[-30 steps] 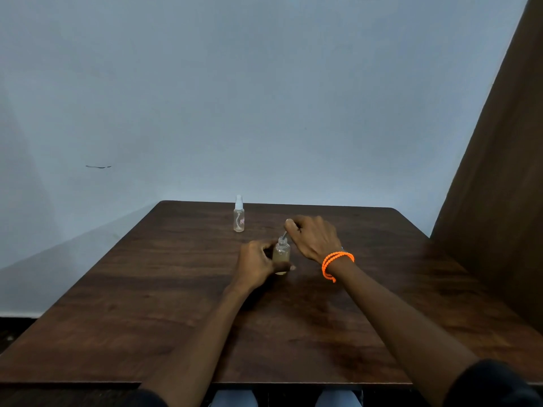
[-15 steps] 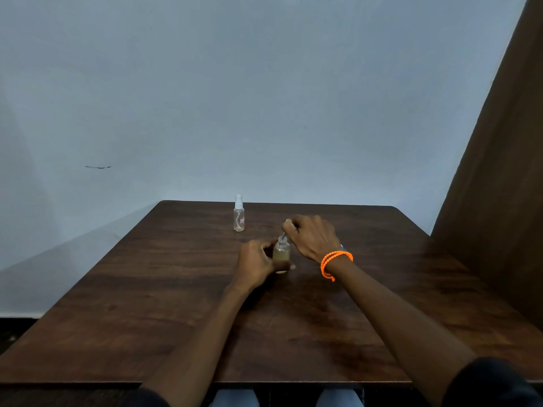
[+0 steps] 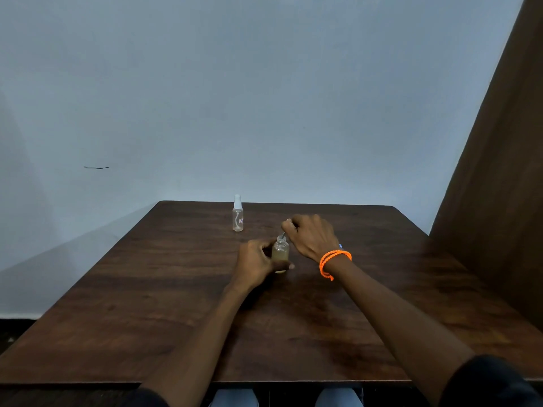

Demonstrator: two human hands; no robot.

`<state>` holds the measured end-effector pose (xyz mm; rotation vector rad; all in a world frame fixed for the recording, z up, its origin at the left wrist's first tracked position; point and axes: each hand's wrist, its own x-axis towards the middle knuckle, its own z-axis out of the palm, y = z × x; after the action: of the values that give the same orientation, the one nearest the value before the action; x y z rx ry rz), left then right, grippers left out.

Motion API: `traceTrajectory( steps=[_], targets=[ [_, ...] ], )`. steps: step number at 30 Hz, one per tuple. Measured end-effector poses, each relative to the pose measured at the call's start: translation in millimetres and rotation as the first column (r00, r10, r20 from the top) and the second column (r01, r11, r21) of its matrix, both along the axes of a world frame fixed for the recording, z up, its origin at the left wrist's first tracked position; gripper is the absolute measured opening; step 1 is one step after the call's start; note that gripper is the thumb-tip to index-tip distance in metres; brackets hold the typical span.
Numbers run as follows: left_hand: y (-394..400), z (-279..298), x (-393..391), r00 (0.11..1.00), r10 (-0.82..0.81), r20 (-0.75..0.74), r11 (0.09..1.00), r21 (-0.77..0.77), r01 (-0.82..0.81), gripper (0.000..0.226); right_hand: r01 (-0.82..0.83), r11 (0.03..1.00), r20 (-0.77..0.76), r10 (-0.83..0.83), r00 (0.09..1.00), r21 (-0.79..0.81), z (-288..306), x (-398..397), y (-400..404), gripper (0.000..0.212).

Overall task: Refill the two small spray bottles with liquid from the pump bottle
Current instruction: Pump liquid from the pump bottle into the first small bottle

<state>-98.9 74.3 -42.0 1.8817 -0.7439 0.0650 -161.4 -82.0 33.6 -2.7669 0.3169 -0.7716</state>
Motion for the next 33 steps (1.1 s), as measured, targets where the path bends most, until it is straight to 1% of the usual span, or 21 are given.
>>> traceTrajectory(
  steps=[2,5,9,12,17,21,24,28,33],
  targets=[
    [0.5,-0.5,0.5,1.0,-0.009,-0.01,1.0,0.001,0.009,0.059,0.001,1.0,0.003,-0.001,1.0,-0.014,-0.3,0.3,0.0,0.043],
    [-0.2,-1.5,1.8,1.0,-0.012,-0.015,1.0,0.001,0.013,0.055,0.001,1.0,-0.008,-0.001,1.0,-0.024,-1.0,1.4,0.5,0.049],
    [-1.3,-1.1,1.8,1.0,-0.004,-0.02,1.0,-0.002,0.004,0.054,-0.003,1.0,-0.005,0.003,1.0,0.019,0.5,1.5,0.8,0.04],
    [-0.9,-1.1,1.5,1.0,0.002,-0.019,1.0,0.007,-0.002,0.057,0.006,1.0,-0.009,-0.006,1.0,0.014,0.5,0.3,-0.5,0.04],
    [-0.5,0.5,0.6,1.0,0.007,-0.014,1.0,0.008,-0.007,0.056,0.001,1.0,0.006,-0.001,1.0,-0.012,-2.2,2.3,-1.6,0.052],
    [-0.9,1.3,0.3,1.0,0.0,-0.014,1.0,0.01,0.001,0.056,-0.001,1.0,0.005,0.001,1.0,0.014,-1.0,2.4,0.1,0.04],
    [-0.5,0.6,0.2,1.0,0.004,-0.013,1.0,0.001,-0.004,0.053,0.006,1.0,0.007,-0.006,1.0,0.017,-0.4,2.1,-0.4,0.039],
    [-0.7,0.2,0.8,1.0,0.001,0.002,1.0,0.0,-0.001,0.054,0.014,0.999,-0.009,-0.014,1.0,-0.034,-1.2,2.7,-2.3,0.045],
    [-1.2,-1.4,2.4,1.0,-0.002,-0.01,1.0,0.006,0.002,0.056,0.0,1.0,0.01,0.0,1.0,-0.018,-1.4,2.8,-1.8,0.034]
  ],
)
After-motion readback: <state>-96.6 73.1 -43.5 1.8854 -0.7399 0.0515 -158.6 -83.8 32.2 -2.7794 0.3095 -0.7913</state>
